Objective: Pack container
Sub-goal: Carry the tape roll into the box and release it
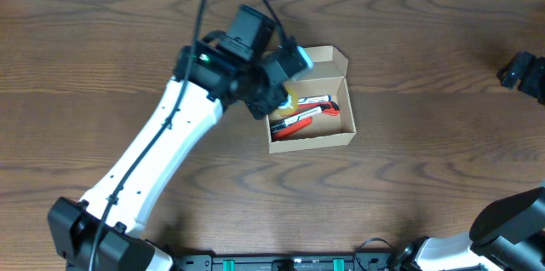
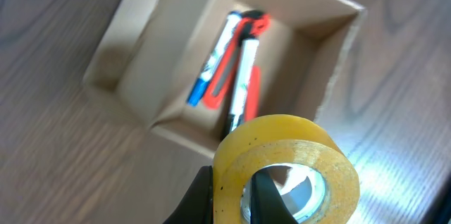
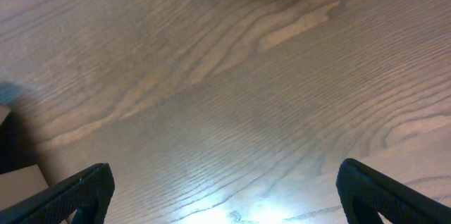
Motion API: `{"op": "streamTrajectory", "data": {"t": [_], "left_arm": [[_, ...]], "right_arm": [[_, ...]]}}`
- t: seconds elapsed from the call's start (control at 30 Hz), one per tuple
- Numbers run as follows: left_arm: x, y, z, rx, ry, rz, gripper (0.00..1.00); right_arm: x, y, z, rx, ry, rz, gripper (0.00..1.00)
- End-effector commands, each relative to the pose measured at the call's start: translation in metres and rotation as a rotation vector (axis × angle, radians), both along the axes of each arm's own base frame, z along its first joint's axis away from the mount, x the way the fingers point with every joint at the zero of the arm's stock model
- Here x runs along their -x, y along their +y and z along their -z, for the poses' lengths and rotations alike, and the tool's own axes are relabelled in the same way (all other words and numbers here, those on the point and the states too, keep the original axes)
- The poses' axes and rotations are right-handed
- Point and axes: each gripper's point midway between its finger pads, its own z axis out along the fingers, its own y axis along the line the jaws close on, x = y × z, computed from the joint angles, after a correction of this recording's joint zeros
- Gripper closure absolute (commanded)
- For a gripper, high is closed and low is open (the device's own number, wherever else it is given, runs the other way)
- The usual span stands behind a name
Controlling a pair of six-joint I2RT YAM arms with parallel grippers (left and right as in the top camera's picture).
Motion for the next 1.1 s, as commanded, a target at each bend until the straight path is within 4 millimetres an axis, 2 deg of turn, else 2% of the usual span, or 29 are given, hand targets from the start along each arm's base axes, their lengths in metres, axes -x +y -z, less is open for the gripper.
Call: {"op": "streamTrajectory", "data": {"t": [0.0,0.2,0.4,0.57,0.83,1.03,1.07], "left_arm": [[0.005,-0.022,0.003,-0.009,-0.035,0.107,0.94],[0.003,-0.046,0.029,-0.032,-0.017,0.165,0.94],[-0.01,-0.056,0.06,-0.085,0.03,0.204,0.94],[-0.02,-0.053,0.091,-0.155,0.061,0.198,0.94],[-0.018,-0.051,0.145,-0.226,0.17,0.202,0.94],[-0.017,-0.048,0.162,-0.256,0.197,0.201,0.94],[-0.018,-0.048,0.163,-0.261,0.197,0.199,0.89]], "right_arm": [[-0.001,0.005,-0.002,-0.005,-0.007,-0.011,0.01],[-0.001,0.005,-0.002,-0.004,-0.007,-0.011,0.01],[-0.001,0.005,-0.002,-0.004,-0.007,-0.011,0.01],[-0.002,0.004,-0.002,-0.002,-0.011,-0.012,0.01],[-0.002,0.006,-0.002,-0.01,-0.013,-0.016,0.01],[-0.003,0.008,-0.002,-0.021,-0.018,-0.022,0.01],[-0.003,0.008,-0.002,-0.021,-0.018,-0.022,0.01]]}}
